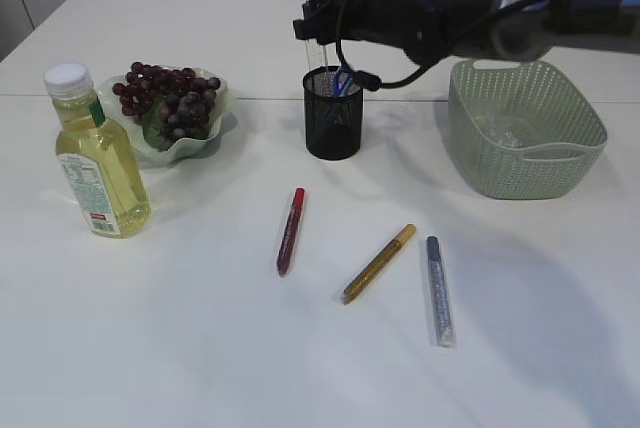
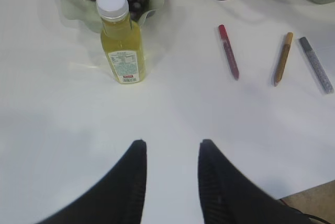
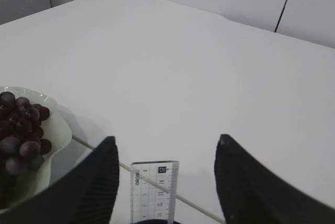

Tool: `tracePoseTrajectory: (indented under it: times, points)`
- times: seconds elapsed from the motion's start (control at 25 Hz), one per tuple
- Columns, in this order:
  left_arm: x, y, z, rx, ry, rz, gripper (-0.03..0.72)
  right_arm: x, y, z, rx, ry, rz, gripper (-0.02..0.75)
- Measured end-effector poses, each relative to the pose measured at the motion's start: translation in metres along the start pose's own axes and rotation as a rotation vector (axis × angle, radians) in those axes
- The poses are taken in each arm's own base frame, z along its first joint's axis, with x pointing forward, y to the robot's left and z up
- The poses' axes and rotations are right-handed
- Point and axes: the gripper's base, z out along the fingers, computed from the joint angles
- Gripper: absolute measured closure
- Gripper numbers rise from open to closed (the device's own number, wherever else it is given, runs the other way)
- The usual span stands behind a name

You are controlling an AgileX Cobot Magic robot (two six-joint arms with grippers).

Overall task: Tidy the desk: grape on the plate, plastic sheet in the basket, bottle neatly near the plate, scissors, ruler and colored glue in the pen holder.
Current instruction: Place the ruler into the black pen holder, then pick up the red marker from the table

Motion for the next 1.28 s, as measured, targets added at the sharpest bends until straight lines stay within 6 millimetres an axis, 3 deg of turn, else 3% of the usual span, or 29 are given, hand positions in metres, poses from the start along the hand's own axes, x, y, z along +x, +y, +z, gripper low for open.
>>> tracePoseTrajectory:
  times: [0.16,0.36,0.48,0.64,0.8,1.12,1.28]
  points:
    - [0.000,0.000,0.000,0.000,0.000,0.000,0.445,-0.042,-0.008,-0.033,0.016,0.100,0.049,0.283]
    - [0.000,0.000,0.001,-0.001,0.004,0.001,0.445,-0.090,-0.011,-0.091,0.013,0.259,0.103,0.305]
    - [-0.001,-0.001,0.002,-0.002,0.008,0.002,0.445,-0.106,-0.010,-0.125,-0.015,0.394,0.163,0.311]
    - [-0.001,-0.001,0.003,-0.003,0.010,0.002,0.445,-0.104,-0.003,-0.162,-0.085,0.663,0.231,0.312]
    - [-0.001,-0.001,0.003,-0.003,0.009,0.002,0.445,-0.096,0.007,-0.178,-0.169,0.851,0.284,0.313]
    - [-0.001,-0.003,0.004,0.013,0.021,-0.003,0.445,-0.097,0.013,-0.180,-0.219,0.868,0.321,0.314]
    - [-0.006,-0.011,0.022,0.020,0.079,0.002,0.445,-0.094,0.014,-0.182,-0.224,0.878,0.326,0.314]
